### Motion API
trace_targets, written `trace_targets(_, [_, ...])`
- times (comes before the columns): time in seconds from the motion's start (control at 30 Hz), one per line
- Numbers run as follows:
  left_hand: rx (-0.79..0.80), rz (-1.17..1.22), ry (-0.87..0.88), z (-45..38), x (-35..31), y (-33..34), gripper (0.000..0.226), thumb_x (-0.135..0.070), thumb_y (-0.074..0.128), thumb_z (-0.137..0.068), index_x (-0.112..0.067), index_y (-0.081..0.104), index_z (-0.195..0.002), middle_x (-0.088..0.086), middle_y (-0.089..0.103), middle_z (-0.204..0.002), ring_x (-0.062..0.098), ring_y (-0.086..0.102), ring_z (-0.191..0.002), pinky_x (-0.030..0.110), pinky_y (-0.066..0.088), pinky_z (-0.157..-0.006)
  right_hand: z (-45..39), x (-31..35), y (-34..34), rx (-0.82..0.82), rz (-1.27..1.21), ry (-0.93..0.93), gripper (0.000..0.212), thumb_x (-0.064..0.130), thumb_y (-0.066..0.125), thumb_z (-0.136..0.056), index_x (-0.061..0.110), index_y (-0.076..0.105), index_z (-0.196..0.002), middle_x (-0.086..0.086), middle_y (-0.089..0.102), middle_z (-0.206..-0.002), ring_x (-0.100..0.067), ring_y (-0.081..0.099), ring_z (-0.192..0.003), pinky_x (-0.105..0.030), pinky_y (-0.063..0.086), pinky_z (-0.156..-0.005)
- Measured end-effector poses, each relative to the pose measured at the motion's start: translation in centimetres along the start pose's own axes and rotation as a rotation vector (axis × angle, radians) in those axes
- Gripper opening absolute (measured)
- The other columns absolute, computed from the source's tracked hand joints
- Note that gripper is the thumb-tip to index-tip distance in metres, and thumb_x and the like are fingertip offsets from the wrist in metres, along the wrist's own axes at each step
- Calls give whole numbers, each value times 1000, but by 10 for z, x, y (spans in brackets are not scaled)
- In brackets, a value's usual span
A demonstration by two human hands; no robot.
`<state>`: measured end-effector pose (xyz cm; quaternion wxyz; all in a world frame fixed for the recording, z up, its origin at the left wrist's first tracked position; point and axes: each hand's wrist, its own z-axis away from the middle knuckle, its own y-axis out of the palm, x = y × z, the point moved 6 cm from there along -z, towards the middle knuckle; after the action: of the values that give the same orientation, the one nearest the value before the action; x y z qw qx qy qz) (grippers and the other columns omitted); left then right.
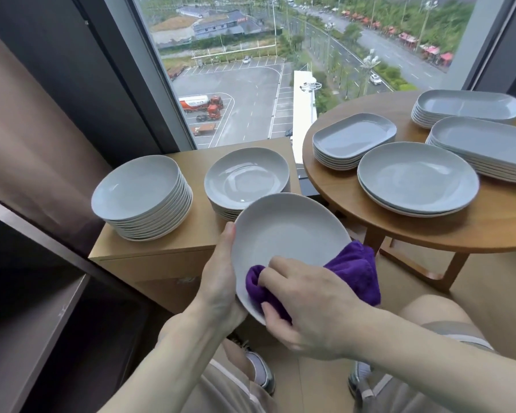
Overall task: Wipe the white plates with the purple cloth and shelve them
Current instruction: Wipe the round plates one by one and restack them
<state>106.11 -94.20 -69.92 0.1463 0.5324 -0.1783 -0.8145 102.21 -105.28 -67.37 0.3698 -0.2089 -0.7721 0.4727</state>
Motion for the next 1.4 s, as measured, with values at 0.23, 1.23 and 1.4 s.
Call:
trace_targets(0.23, [15, -93, 106, 3, -24, -1, 59, -54, 42, -99, -14, 63, -136, 15, 71, -130, 28, 70, -118, 40, 60, -93, -10, -45, -15, -118, 164, 199, 22, 40, 44, -88, 19, 51, -90, 1, 50, -82, -23, 55, -67, -31, 41, -51])
trace_targets(1.23, [-40, -67, 178, -6, -31, -6, 50, -49, 39, -104, -18, 62, -135, 11, 74, -124, 25, 73, -110, 39, 63, -84, -6, -68, -23, 25, -82, 254, 15, 40, 47, -98, 27, 42, -90, 8, 48, -90, -16, 52, -79, -30, 43, -72])
trace_targets(1.4, [-52, -64, 167, -15, -20, 9, 50, -46, 37, -109, -16, 57, -143, 15, 68, -134, 36, 66, -123, 52, 59, -95, -4, -127, -62, -192, -160, 480, 19, 27, 55, -94, 18, 50, -78, 2, 54, -79, -21, 49, -75, -32, 32, -68])
